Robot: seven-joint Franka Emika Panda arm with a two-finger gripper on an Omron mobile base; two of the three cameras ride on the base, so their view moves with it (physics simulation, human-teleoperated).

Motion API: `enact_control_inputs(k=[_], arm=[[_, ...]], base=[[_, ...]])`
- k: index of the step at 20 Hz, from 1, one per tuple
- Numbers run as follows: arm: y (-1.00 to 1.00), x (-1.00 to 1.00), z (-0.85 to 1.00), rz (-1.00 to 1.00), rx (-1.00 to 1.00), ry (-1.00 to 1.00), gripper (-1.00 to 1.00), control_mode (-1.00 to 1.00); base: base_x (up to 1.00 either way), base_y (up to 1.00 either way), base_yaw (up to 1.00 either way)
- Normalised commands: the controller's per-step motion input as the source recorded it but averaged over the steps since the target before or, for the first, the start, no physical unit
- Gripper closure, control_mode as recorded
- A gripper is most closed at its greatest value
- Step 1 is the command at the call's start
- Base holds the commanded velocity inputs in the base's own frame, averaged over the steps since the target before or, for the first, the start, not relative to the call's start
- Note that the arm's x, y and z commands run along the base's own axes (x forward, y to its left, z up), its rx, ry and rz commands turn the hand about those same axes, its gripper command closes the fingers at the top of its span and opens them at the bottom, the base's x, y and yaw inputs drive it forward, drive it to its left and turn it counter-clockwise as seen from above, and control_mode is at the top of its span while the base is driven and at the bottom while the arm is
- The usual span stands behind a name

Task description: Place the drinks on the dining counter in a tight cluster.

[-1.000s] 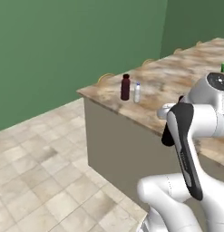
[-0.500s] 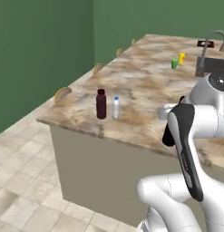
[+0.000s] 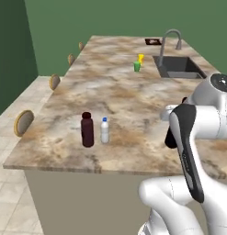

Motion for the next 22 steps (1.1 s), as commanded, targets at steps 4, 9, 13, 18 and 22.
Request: enact_control_inputs(k=[4,9,13,18,22], arm=[[0.00,0.00,0.00,0.00,0.00,0.00,1.00,1.00],[0.00,0.00,0.00,0.00,0.00,0.00,1.00,1.00],[0.00,0.00,0.00,0.00,0.00,0.00,1.00,1.00],[0.00,0.00,0.00,0.00,0.00,0.00,1.00,1.00],[0.00,0.00,0.00,0.00,0.00,0.00,1.00,1.00]], base=[[0.60,0.44,-0.28],[0.09,0.60,-0.05],[0.18,0.18,-0.04],[0.09,0.16,-0.05],[0.00,0.49,0.00]])
